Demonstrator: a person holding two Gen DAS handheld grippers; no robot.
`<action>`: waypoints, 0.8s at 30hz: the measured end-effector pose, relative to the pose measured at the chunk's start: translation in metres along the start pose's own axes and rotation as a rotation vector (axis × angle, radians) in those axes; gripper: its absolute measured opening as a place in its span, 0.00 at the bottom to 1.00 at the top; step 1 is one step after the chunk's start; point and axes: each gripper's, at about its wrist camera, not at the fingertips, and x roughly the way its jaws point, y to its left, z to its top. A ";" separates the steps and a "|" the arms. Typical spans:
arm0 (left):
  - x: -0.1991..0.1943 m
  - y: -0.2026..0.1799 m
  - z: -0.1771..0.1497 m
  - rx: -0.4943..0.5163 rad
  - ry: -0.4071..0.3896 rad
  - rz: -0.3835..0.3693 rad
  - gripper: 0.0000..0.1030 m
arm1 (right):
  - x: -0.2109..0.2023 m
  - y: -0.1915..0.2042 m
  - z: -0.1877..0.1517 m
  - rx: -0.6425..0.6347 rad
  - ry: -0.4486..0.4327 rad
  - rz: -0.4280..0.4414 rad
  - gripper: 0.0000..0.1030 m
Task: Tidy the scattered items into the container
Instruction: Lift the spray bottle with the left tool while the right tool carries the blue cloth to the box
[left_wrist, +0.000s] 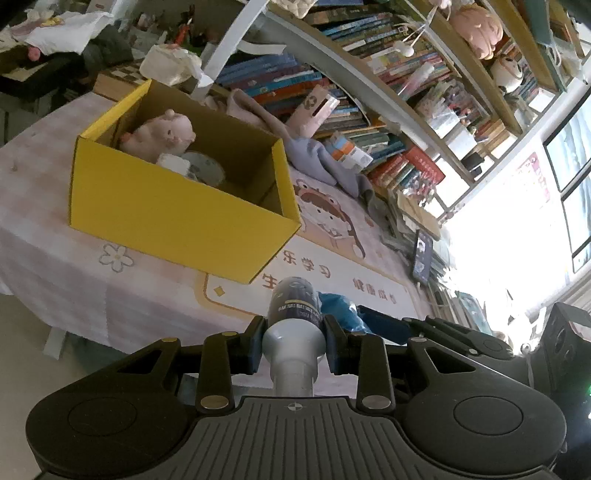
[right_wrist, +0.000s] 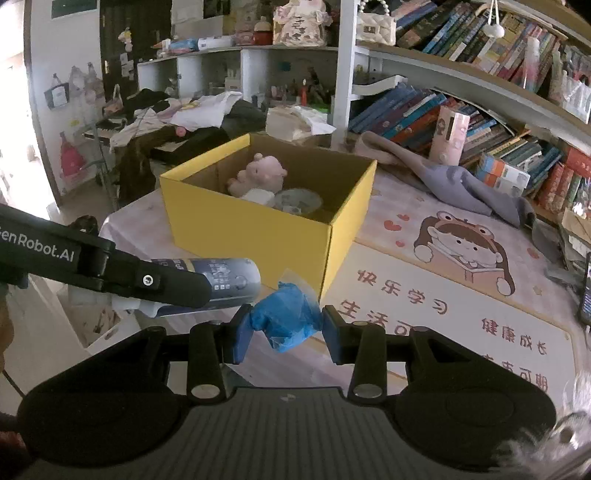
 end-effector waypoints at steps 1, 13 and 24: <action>-0.001 0.001 0.000 -0.001 -0.003 0.001 0.30 | 0.001 0.002 0.001 -0.002 0.000 0.002 0.37; -0.015 0.014 0.012 -0.035 -0.070 0.028 0.30 | 0.011 0.013 0.022 -0.065 -0.016 0.043 0.36; -0.009 0.025 0.048 -0.031 -0.147 0.103 0.30 | 0.042 0.003 0.061 -0.119 -0.092 0.076 0.36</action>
